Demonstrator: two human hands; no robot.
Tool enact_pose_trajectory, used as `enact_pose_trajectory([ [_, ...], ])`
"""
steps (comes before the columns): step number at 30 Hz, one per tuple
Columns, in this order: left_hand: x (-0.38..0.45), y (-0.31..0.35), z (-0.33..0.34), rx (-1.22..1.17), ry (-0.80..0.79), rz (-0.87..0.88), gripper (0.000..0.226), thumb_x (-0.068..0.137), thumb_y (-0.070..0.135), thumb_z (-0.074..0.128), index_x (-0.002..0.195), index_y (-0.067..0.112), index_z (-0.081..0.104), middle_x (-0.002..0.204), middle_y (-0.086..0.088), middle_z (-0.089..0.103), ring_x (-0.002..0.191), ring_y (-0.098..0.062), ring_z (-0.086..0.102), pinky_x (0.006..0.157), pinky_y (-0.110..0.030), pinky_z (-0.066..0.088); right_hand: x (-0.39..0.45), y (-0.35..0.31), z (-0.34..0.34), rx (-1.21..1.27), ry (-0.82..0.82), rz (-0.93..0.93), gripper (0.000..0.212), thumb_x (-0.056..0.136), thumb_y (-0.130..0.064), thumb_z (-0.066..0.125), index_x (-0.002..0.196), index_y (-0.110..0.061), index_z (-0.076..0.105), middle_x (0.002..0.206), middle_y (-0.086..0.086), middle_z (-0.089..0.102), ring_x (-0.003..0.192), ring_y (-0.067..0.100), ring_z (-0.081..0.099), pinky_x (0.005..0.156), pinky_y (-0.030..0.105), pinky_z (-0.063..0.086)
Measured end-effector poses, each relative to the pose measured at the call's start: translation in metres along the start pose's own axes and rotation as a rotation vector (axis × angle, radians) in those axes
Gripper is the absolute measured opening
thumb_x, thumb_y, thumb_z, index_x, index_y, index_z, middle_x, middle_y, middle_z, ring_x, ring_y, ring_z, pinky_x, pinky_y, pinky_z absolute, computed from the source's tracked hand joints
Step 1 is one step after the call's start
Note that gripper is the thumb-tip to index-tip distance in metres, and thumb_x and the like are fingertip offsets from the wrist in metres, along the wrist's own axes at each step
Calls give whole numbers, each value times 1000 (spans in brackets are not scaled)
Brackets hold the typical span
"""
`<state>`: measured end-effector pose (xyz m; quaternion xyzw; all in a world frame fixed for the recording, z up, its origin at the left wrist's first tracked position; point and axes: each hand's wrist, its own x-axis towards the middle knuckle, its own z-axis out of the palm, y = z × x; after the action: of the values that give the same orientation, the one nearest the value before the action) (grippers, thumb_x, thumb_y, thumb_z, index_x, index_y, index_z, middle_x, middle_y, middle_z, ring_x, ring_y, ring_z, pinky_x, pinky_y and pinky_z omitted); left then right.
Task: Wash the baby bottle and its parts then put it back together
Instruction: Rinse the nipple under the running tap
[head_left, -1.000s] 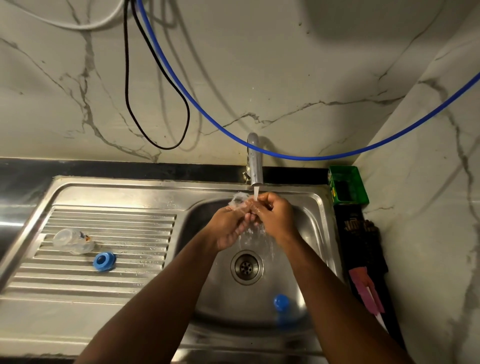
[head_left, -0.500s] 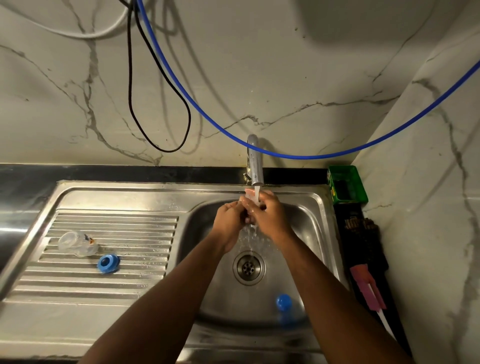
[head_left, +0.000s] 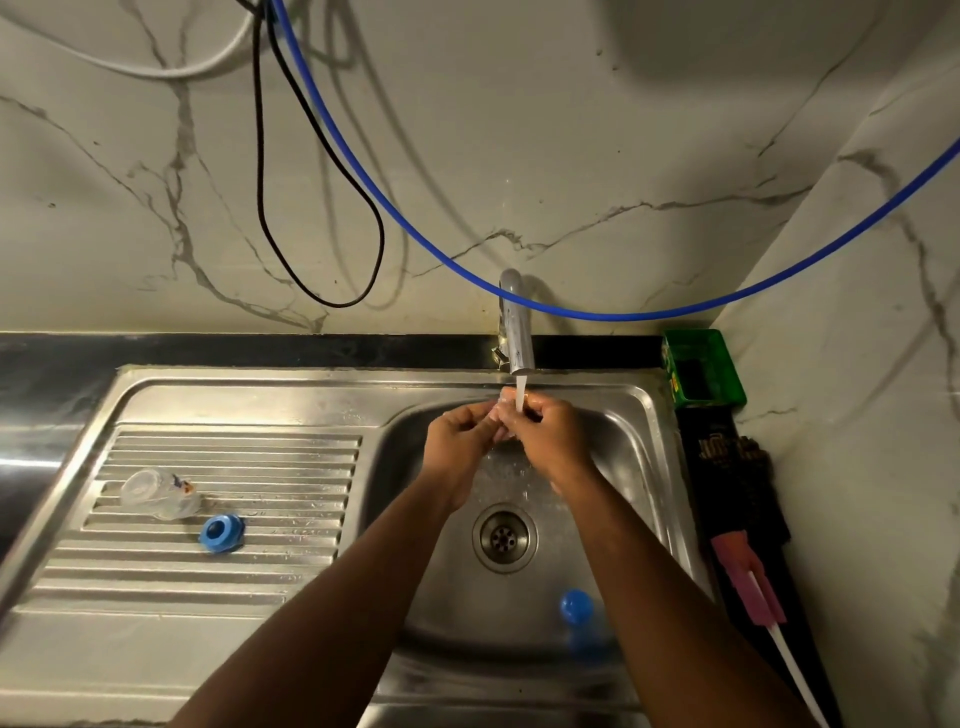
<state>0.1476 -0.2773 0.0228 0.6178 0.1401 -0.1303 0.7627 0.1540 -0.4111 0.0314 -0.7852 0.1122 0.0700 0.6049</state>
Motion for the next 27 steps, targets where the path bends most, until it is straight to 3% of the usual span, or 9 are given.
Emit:
enact_pose_trajectory([
  [3,4,-6,3,85,9,28,21,105,15,61,103,-1,75,92,-16,77,89,-29,74,91,-45,63,2,-2,2,-141,88,-81,10,99,-30,67,105,-24,72,85,-10,73,76,-1,70,68,16,57],
  [6,1,-9,6,98,-23,72,25,107,15,57,107,-3,75,89,-14,76,86,-28,73,92,-46,63,5,-2,3,-184,184,-108,13,98,-33,70,90,-22,72,71,-12,70,59,-5,68,53,9,50],
  [9,-4,-10,7,143,-20,145,24,101,4,64,124,3,72,102,-8,80,97,-25,77,88,-36,64,7,1,1,-119,133,-58,20,99,-30,69,111,-16,75,89,-4,77,70,-2,71,56,10,53],
  [12,-4,-11,7,235,45,205,21,101,4,64,118,6,75,98,-5,80,90,-18,77,81,-31,64,2,5,3,-33,-2,11,38,101,-36,64,137,-24,62,114,-1,75,93,7,73,72,20,61],
  [15,-3,-7,6,250,23,150,21,107,9,56,109,5,76,86,-2,77,74,-8,71,67,-20,57,-6,8,0,9,-77,0,32,99,-43,66,128,-29,67,108,-4,75,95,7,72,83,27,62],
  [19,-1,-7,8,189,-120,-49,31,109,11,45,106,-7,70,72,-6,64,65,-14,54,60,-24,46,-8,12,-9,93,-102,-21,35,93,-39,75,126,-33,65,110,-7,73,100,12,73,82,30,64],
  [21,-2,-7,9,96,-150,-95,35,110,12,41,111,-11,67,70,-5,61,64,-13,51,62,-26,43,-8,11,-12,129,-134,-19,34,91,-40,76,123,-37,67,115,-5,72,103,15,73,84,36,64],
  [23,-3,-6,5,7,-153,-94,39,112,22,44,110,-7,70,74,-8,63,67,-14,55,70,-29,48,-8,10,-15,133,-120,-28,36,89,-41,79,122,-33,68,117,-4,72,106,15,72,84,33,64],
  [27,-6,-7,0,-252,-150,-104,29,107,17,54,123,-2,71,110,-21,72,98,-25,69,92,-33,59,-5,11,-17,70,-5,-11,45,84,-37,84,124,-28,65,117,-7,70,107,11,68,89,36,62],
])
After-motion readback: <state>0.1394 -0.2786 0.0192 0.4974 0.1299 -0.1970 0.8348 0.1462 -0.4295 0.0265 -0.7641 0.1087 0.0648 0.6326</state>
